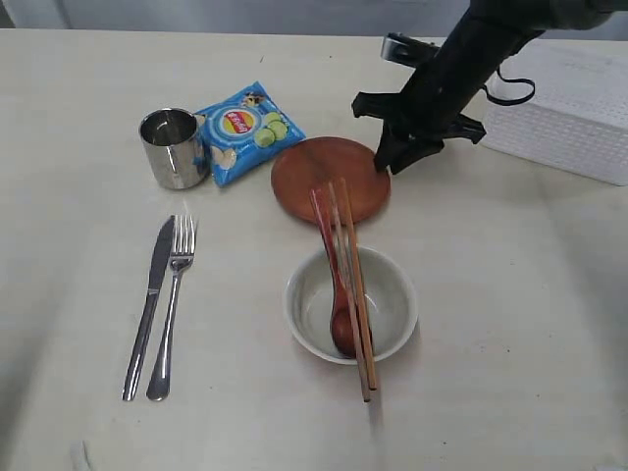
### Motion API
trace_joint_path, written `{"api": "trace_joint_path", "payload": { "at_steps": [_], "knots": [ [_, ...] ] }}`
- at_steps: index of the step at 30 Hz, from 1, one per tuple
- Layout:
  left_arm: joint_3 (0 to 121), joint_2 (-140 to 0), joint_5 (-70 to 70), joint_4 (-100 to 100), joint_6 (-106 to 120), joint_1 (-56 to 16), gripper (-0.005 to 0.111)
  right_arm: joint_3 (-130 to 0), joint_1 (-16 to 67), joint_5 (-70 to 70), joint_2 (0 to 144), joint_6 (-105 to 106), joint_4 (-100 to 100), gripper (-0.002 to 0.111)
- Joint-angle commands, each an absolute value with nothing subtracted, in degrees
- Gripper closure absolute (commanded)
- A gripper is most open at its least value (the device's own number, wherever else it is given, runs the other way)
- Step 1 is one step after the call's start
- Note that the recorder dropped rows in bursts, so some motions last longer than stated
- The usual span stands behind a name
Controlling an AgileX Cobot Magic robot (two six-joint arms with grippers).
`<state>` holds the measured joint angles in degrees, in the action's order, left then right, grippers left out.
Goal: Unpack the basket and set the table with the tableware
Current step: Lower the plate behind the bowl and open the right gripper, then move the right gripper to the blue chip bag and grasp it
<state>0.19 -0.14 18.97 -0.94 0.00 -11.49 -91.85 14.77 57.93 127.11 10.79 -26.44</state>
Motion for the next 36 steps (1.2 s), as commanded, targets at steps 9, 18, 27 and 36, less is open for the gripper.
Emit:
{"api": "trace_joint_path", "payload": {
  "at_steps": [9,18,27,36],
  "knots": [
    [0.0,0.0,18.52,-1.16,0.0,-11.37,0.107,-99.2,15.28,56.13,123.67,10.53,-21.62,0.065],
    [0.0,0.0,18.52,-1.16,0.0,-11.37,0.107,-105.88,23.13,50.74,127.33,16.07,-29.43,0.055],
    [0.0,0.0,18.52,-1.43,0.0,-11.37,0.107,-114.73,24.22,50.12,136.61,16.08,-31.31,0.055],
    [0.0,0.0,18.52,-1.85,0.0,-11.37,0.107,-119.82,24.61,51.23,142.24,20.36,-34.57,0.055]
  ]
}}
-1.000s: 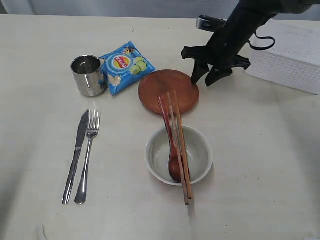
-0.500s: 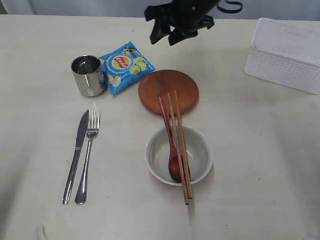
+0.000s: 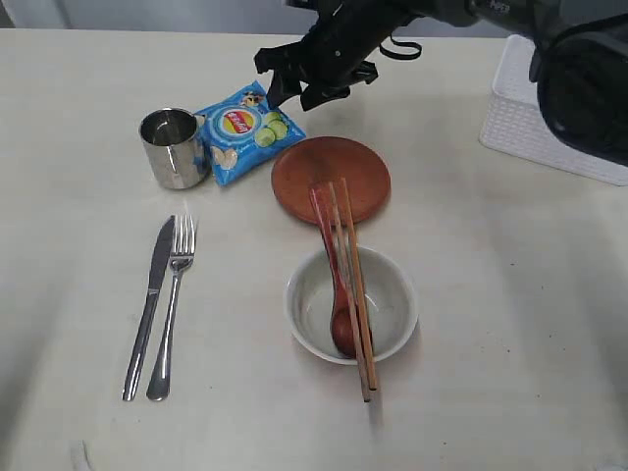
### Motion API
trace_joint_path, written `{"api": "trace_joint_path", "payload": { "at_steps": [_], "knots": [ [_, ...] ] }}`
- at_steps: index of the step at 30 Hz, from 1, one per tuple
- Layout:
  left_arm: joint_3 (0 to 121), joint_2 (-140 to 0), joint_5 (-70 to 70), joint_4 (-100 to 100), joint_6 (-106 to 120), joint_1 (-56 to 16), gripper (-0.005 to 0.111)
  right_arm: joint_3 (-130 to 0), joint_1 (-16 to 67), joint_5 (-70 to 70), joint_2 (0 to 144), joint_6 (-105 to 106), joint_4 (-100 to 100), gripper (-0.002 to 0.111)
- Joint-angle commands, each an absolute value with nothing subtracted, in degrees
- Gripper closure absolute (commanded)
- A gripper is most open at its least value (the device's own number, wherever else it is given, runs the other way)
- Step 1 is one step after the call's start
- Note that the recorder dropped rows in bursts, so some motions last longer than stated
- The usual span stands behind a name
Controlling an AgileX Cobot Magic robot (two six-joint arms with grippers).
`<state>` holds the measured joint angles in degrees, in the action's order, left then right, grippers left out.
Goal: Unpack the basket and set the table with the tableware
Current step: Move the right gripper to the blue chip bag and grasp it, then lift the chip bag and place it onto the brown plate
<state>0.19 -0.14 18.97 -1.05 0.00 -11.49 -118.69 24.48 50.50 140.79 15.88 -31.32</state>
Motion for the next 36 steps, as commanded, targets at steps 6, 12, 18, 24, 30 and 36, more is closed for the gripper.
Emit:
{"api": "trace_joint_path", "payload": {
  "at_steps": [6,12,18,24,30,36],
  "knots": [
    [0.0,0.0,18.52,-1.85,0.0,-11.37,0.107,-119.82,24.75,49.83,143.75,21.45,-35.69,0.056],
    [0.0,0.0,18.52,-1.85,0.0,-11.37,0.107,-119.82,24.75,50.42,143.54,22.36,-35.57,0.091],
    [0.0,0.0,18.52,-1.85,0.0,-11.37,0.107,-119.95,24.75,50.67,143.4,23.57,-35.45,0.109],
    [0.0,0.0,18.52,-1.85,0.0,-11.37,0.107,-123.21,24.75,52.34,142.71,18.69,-26.85,0.109],
    [0.0,0.0,18.52,-1.74,0.0,-11.37,0.107,-124.23,24.75,53.31,138.58,15.75,-19.37,0.109],
    [0.0,0.0,18.52,-1.74,0.0,-11.37,0.107,-124.23,24.05,56.63,132.43,15.16,-18.7,0.109]
  ]
}}
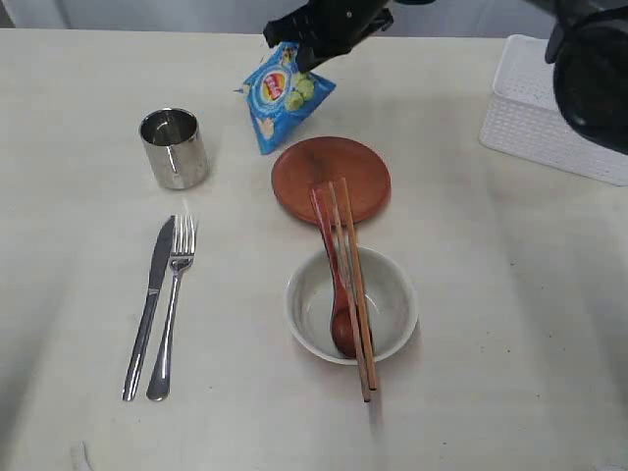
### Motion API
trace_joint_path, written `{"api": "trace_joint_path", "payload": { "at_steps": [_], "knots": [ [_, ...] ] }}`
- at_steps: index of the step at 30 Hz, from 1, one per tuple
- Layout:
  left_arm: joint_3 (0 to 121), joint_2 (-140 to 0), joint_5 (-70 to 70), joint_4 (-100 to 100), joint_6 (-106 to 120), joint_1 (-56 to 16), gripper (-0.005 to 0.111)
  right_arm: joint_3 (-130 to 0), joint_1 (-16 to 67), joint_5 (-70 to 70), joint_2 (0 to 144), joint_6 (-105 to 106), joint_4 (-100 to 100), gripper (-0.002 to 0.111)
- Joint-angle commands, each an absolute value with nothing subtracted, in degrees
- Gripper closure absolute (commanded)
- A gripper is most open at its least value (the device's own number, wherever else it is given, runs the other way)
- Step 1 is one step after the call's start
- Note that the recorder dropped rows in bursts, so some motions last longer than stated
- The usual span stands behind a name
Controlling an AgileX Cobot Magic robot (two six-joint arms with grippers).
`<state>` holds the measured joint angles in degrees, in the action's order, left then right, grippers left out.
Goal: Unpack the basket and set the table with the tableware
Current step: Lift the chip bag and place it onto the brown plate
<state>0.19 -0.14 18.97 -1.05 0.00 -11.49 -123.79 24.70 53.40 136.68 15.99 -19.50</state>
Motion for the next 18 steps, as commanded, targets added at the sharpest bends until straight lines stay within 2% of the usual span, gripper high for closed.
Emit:
{"api": "trace_joint_path", "payload": {
  "at_steps": [1,10,18],
  "knots": [
    [0.0,0.0,18.52,-1.74,0.0,-11.37,0.107,-124.23,23.79,58.16,131.49,14.86,-18.29,0.109],
    [0.0,0.0,18.52,-1.74,0.0,-11.37,0.107,-119.78,22.16,69.59,123.88,10.51,-16.91,0.109],
    [0.0,0.0,18.52,-1.74,0.0,-11.37,0.107,-103.36,22.16,65.73,115.35,9.9,-20.99,0.109]
  ]
}}
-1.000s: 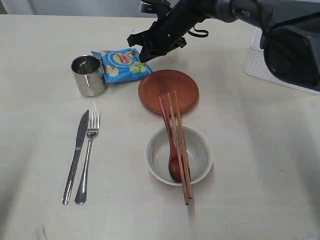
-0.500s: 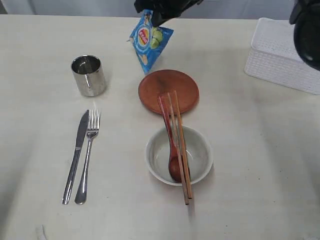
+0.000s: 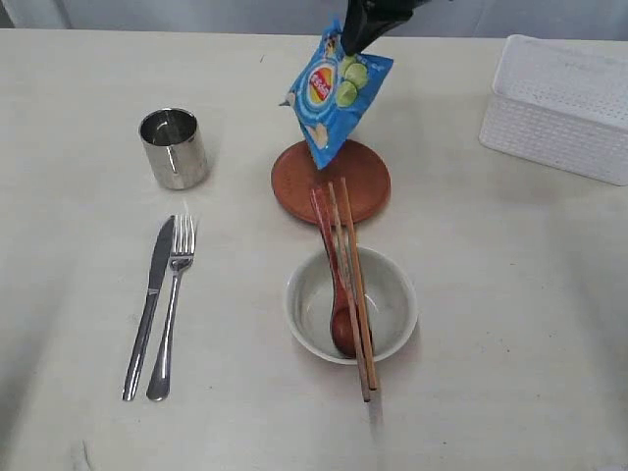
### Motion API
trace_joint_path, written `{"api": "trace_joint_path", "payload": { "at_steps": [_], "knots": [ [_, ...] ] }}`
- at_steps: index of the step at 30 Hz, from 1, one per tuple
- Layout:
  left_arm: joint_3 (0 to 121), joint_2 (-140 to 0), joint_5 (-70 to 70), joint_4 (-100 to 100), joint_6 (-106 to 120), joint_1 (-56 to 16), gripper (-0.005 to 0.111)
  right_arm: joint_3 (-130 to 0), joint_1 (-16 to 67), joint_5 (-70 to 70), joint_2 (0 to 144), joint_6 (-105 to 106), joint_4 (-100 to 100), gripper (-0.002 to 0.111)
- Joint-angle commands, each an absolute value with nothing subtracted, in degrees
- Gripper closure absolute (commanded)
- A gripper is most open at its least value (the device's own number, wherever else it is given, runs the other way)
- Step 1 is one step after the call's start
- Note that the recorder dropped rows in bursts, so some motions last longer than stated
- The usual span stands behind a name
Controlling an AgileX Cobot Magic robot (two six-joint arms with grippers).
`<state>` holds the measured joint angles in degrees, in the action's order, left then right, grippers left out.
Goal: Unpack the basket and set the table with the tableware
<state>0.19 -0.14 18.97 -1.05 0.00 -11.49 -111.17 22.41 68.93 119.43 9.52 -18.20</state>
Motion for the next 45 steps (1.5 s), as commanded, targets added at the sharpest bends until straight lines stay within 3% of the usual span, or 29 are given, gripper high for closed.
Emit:
{"api": "trace_joint_path", "payload": {
  "at_steps": [1,10,23,25,29,31,37,42,44,45],
  "knots": [
    [0.0,0.0,18.52,-1.74,0.0,-11.37,0.107,-100.69,22.16,63.97,114.42,10.41,-21.78,0.109],
    [0.0,0.0,18.52,-1.74,0.0,-11.37,0.107,-86.89,22.16,48.05,113.27,11.44,-23.36,0.109],
    [0.0,0.0,18.52,-1.74,0.0,-11.37,0.107,-85.23,22.16,47.02,115.64,14.16,-21.29,0.107],
    [0.0,0.0,18.52,-1.74,0.0,-11.37,0.107,-85.23,22.16,47.02,115.64,13.43,-19.97,0.099],
    [0.0,0.0,18.52,-1.74,0.0,-11.37,0.107,-85.23,22.16,47.02,115.64,13.43,-19.84,0.068],
    [0.0,0.0,18.52,-1.74,0.0,-11.37,0.107,-85.23,22.16,47.02,115.55,13.43,-19.34,0.062],
    [0.0,0.0,18.52,-1.74,0.0,-11.37,0.107,-86.47,22.06,49.77,113.37,12.18,-17.13,0.062],
    [0.0,0.0,18.52,-1.74,0.0,-11.37,0.107,-90.37,22.06,61.52,108.83,5.52,-12.05,0.062],
    [0.0,0.0,18.52,-1.74,0.0,-11.37,0.107,-89.37,22.06,67.21,105.76,5.15,-8.62,0.073],
    [0.0,0.0,18.52,-1.74,0.0,-11.37,0.107,-86.57,22.06,68.4,103.12,5.15,-6.37,0.091]
  ]
}}
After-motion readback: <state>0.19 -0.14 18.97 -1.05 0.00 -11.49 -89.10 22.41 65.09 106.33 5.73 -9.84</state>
